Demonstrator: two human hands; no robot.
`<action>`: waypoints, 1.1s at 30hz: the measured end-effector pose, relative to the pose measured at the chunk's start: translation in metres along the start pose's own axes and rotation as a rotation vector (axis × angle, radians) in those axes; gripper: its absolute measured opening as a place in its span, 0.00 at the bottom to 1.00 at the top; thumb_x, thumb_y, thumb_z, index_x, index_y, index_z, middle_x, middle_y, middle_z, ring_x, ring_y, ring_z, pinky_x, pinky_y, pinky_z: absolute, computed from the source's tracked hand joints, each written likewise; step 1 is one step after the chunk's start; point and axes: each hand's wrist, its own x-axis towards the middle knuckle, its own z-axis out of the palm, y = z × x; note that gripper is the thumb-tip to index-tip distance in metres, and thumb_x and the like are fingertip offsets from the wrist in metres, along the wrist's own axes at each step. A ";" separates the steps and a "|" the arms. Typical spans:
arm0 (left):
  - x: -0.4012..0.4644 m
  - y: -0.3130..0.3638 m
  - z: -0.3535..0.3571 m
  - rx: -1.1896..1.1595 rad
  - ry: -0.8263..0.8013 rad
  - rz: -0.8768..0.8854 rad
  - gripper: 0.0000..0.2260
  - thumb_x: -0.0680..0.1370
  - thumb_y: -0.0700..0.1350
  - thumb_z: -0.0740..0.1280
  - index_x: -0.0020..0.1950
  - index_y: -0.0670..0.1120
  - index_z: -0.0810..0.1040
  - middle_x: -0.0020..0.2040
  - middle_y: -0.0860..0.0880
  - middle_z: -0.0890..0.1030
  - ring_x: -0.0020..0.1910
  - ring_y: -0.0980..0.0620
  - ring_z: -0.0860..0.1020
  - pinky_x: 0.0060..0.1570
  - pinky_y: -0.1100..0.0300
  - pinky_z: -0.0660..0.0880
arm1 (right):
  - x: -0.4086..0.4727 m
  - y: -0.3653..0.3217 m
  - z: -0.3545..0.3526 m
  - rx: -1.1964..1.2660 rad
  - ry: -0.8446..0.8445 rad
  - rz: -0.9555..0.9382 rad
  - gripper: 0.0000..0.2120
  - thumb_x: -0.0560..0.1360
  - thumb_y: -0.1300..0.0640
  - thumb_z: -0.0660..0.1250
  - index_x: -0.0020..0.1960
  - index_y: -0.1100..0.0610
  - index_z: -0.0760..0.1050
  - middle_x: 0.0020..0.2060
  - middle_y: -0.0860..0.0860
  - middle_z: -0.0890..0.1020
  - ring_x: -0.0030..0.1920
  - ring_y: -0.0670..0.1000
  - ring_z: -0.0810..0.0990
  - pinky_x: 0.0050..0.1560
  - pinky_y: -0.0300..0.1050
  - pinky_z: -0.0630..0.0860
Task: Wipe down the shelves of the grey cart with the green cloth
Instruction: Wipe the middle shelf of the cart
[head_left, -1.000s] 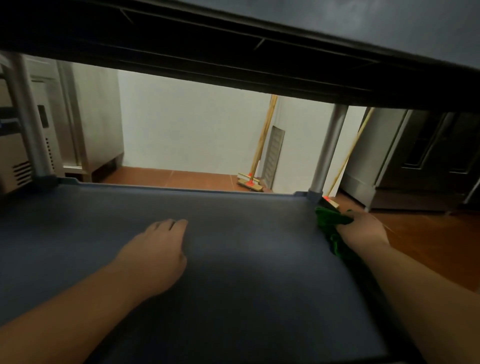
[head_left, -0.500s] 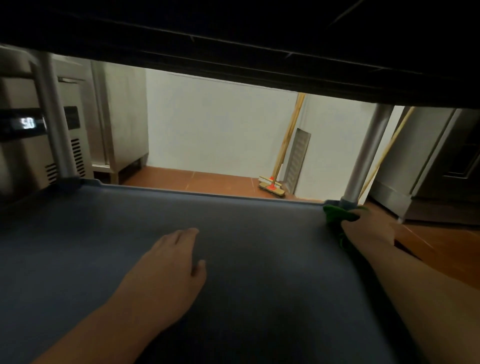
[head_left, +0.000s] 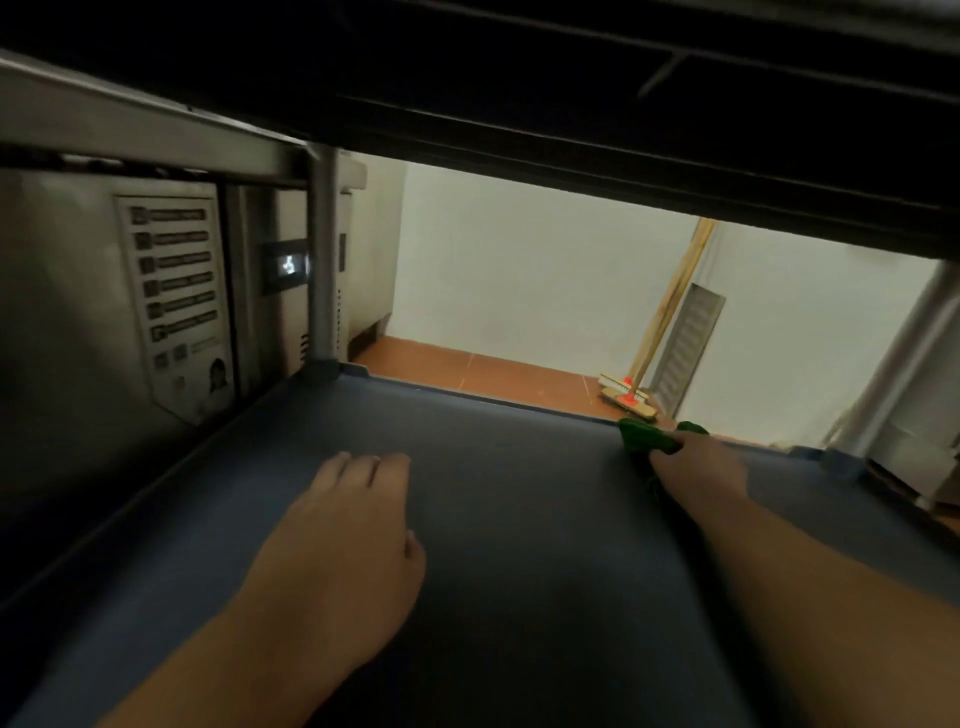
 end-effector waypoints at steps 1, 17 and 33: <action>-0.004 -0.009 -0.003 0.002 -0.009 0.001 0.26 0.78 0.52 0.59 0.75 0.53 0.56 0.74 0.54 0.63 0.76 0.51 0.55 0.71 0.59 0.58 | -0.007 -0.020 0.006 0.018 -0.012 -0.019 0.17 0.76 0.50 0.66 0.64 0.46 0.79 0.49 0.53 0.83 0.49 0.55 0.81 0.46 0.44 0.74; -0.033 -0.102 -0.039 -0.142 0.004 -0.157 0.25 0.78 0.45 0.57 0.74 0.48 0.55 0.73 0.48 0.60 0.74 0.49 0.56 0.73 0.58 0.53 | -0.124 -0.304 0.088 0.312 -0.220 -0.407 0.06 0.77 0.49 0.67 0.52 0.46 0.79 0.44 0.46 0.83 0.44 0.46 0.81 0.50 0.47 0.80; 0.003 0.040 -0.001 -0.027 -0.068 0.004 0.27 0.78 0.48 0.59 0.76 0.50 0.56 0.73 0.51 0.63 0.73 0.52 0.60 0.70 0.57 0.63 | -0.028 -0.081 0.023 0.165 -0.184 -0.261 0.13 0.77 0.58 0.63 0.58 0.49 0.80 0.45 0.49 0.83 0.43 0.50 0.81 0.49 0.47 0.80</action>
